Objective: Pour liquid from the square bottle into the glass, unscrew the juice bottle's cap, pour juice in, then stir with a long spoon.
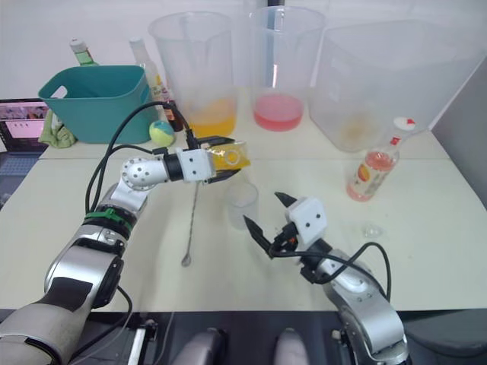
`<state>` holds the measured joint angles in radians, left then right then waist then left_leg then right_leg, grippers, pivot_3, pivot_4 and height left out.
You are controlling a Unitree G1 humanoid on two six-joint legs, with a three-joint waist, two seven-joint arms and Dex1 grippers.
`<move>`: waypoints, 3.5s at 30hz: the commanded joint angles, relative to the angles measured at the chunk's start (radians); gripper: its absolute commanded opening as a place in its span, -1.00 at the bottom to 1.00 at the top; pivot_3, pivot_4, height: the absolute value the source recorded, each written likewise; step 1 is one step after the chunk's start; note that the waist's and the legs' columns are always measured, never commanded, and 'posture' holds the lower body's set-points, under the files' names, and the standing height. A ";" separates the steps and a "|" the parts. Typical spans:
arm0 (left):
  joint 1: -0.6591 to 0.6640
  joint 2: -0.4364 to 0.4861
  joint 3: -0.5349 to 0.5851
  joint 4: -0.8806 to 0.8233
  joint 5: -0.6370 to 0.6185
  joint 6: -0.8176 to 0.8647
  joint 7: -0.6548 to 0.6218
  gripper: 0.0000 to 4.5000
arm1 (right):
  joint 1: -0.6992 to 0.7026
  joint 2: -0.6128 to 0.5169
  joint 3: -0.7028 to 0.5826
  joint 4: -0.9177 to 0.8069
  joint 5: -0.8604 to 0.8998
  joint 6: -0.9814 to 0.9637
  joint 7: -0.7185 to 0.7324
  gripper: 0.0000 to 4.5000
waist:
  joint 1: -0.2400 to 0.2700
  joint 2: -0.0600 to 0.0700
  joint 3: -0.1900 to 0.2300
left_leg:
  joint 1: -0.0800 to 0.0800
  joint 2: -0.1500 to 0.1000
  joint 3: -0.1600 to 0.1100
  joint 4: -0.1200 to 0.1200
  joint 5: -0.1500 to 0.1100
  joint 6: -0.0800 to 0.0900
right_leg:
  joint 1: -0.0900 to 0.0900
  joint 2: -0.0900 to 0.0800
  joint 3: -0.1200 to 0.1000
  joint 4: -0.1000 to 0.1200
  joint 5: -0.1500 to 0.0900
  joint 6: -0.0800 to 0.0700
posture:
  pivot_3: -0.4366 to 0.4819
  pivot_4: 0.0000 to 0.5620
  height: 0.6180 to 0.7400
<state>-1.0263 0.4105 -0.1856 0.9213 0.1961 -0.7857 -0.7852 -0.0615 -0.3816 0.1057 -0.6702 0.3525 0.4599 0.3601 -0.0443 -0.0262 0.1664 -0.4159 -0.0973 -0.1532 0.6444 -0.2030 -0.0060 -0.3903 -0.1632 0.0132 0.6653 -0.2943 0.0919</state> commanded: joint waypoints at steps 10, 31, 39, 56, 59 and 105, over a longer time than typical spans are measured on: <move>-0.048 0.019 0.005 -0.045 0.039 -0.094 0.123 0.25 | -0.012 -0.001 -0.020 -0.012 -0.005 0.006 -0.001 0.99 | -0.001 0.000 0.000 | 0.000 0.000 0.000 0.000 0.000 0.000 | 0.000 0.000 0.000 0.001 0.000 0.000 | -0.05 -0.47 0.83; -0.064 0.062 -0.054 -0.028 0.224 -0.188 0.341 0.25 | -0.004 0.007 -0.024 -0.014 -0.008 0.022 0.001 0.99 | -0.001 0.000 0.000 | 0.000 0.000 0.000 0.000 0.003 -0.004 | 0.000 0.000 0.000 0.004 0.000 0.000 | -0.05 -0.47 0.83; -0.062 0.061 -0.086 -0.035 0.276 -0.200 0.408 0.25 | 0.005 0.007 -0.033 -0.015 -0.010 0.028 -0.005 0.99 | -0.001 0.000 0.000 | 0.000 -0.001 0.000 0.001 0.003 -0.004 | 0.000 0.000 0.000 0.005 0.000 0.000 | -0.05 -0.47 0.83; -0.085 0.094 -0.149 -0.040 0.416 -0.235 0.562 0.25 | 0.021 0.010 -0.032 -0.007 -0.017 0.020 -0.014 0.99 | -0.001 0.000 0.000 | 0.000 -0.001 0.000 0.001 0.003 -0.004 | -0.001 -0.001 0.000 0.006 0.000 0.000 | -0.05 -0.47 0.83; -0.090 0.100 -0.161 -0.038 0.435 -0.239 0.587 0.25 | 0.025 0.010 -0.034 -0.006 -0.018 0.018 -0.014 0.99 | -0.001 0.000 0.000 | 0.000 -0.001 0.000 0.001 0.003 -0.004 | -0.001 -0.001 0.000 0.006 0.000 0.000 | -0.05 -0.47 0.83; -0.144 0.144 -0.299 -0.060 0.707 -0.206 0.922 0.25 | 0.041 0.019 -0.038 -0.009 -0.027 0.000 0.012 0.99 | -0.001 0.000 0.000 | 0.000 -0.002 0.000 0.001 0.003 -0.004 | -0.002 -0.001 0.000 0.007 0.000 0.000 | -0.05 -0.47 0.83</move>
<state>-1.1001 0.5455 -0.5116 0.9268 0.9194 -0.9967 0.0843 -0.0186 -0.3664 0.0725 -0.6575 0.3269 0.4843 0.3689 -0.0455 -0.0263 0.1663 -0.4160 -0.0990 -0.1532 0.6455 -0.2005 -0.0102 -0.3920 -0.1646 0.0133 0.6728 -0.2944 0.0921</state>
